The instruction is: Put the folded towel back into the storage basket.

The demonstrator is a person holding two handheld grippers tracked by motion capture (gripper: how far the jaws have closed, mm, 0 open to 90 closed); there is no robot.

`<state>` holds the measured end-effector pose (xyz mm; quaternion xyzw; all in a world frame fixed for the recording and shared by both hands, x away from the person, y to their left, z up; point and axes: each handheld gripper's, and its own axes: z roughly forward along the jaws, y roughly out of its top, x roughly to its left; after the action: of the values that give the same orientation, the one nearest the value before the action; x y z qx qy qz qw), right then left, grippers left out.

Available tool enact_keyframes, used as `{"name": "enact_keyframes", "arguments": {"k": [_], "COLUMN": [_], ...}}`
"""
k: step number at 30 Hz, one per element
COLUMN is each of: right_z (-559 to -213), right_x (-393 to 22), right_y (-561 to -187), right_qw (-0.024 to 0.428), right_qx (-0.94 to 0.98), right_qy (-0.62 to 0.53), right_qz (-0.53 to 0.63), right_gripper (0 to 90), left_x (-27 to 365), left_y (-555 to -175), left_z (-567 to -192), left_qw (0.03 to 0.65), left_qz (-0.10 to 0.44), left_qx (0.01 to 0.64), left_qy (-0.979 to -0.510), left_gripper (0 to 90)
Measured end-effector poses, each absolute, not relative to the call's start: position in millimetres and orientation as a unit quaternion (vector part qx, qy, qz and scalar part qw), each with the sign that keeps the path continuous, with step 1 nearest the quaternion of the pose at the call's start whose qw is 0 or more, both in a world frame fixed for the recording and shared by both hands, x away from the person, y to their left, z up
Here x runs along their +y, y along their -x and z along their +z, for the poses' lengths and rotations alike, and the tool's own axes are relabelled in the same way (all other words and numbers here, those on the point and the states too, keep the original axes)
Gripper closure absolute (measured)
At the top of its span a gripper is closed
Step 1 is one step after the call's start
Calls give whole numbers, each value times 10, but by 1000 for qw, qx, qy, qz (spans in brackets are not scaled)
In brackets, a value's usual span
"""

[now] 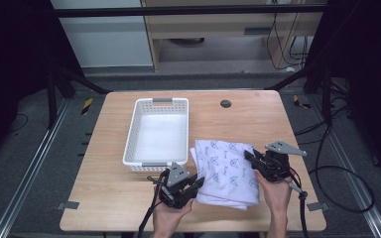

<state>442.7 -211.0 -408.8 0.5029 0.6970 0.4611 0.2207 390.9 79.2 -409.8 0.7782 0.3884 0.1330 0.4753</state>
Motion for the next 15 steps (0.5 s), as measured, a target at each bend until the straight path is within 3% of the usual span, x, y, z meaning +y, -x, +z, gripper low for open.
{"name": "enact_keyframes", "arguments": {"k": [15], "right_z": [-3852], "right_x": [-2031], "right_y": [-4433], "right_qw": [235], "right_qx": [682], "right_qy": [-499], "right_qz": [481], "right_gripper": [752], "left_x": [899], "left_y": [-3984], "left_z": [-3848], "left_qw": [482], "left_qz": [146], "left_qx": [381], "left_qy": [-775], "left_gripper": [776]}}
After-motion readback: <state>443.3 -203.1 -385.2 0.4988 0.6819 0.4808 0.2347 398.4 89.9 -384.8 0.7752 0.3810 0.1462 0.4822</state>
